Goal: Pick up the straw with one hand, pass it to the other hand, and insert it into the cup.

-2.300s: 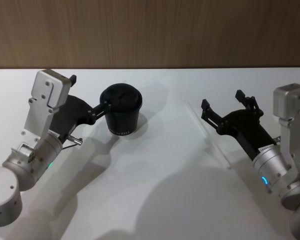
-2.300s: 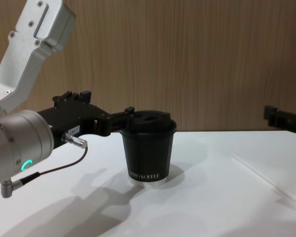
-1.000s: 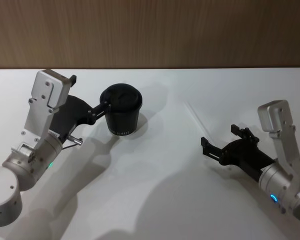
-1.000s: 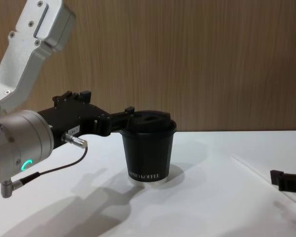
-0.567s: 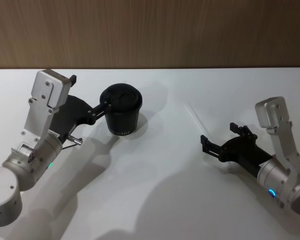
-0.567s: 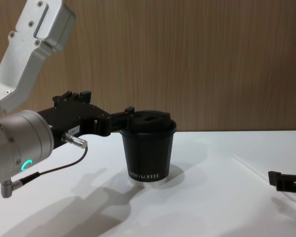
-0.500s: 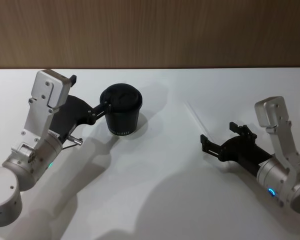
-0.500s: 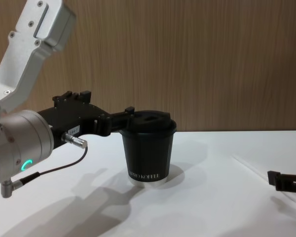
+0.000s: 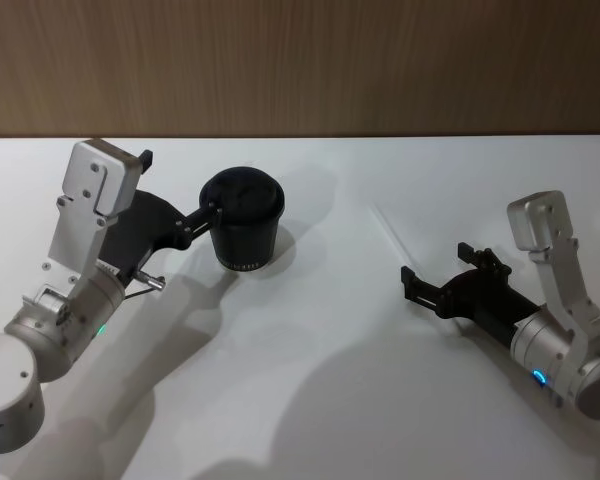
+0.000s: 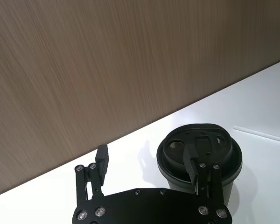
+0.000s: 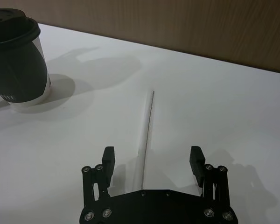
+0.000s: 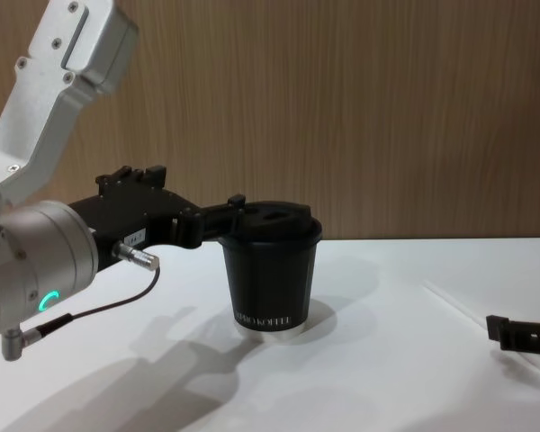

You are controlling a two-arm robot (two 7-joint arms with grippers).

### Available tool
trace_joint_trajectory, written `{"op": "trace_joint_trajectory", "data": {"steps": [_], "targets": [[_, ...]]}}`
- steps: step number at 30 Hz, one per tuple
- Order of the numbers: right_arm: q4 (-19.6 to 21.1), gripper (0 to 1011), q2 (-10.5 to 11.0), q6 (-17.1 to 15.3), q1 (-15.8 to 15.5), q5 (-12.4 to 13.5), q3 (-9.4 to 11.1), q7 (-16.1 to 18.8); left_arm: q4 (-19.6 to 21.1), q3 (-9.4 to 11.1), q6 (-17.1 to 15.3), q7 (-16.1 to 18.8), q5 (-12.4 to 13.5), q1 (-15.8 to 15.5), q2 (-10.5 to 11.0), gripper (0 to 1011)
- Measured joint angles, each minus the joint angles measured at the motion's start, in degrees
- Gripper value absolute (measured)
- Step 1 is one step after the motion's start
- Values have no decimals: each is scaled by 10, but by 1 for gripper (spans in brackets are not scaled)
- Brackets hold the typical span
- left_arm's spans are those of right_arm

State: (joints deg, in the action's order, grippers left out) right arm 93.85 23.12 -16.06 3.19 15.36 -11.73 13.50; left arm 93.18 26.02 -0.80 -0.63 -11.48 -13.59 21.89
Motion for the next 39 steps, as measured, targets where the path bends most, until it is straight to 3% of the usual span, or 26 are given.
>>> {"op": "trace_joint_trajectory", "data": {"steps": [16,30,39], "targets": [[-21,1001,-13,-1,3,7,11,7,0,0,0,0,0,0,0,1003],[-25,1000,-14,-2,2,4,7,13,0,0,0,0,0,0,0,1003],[-27,799,-13,-3,1,-3,3,15,0,0,0,0,0,0,0,1003]]}}
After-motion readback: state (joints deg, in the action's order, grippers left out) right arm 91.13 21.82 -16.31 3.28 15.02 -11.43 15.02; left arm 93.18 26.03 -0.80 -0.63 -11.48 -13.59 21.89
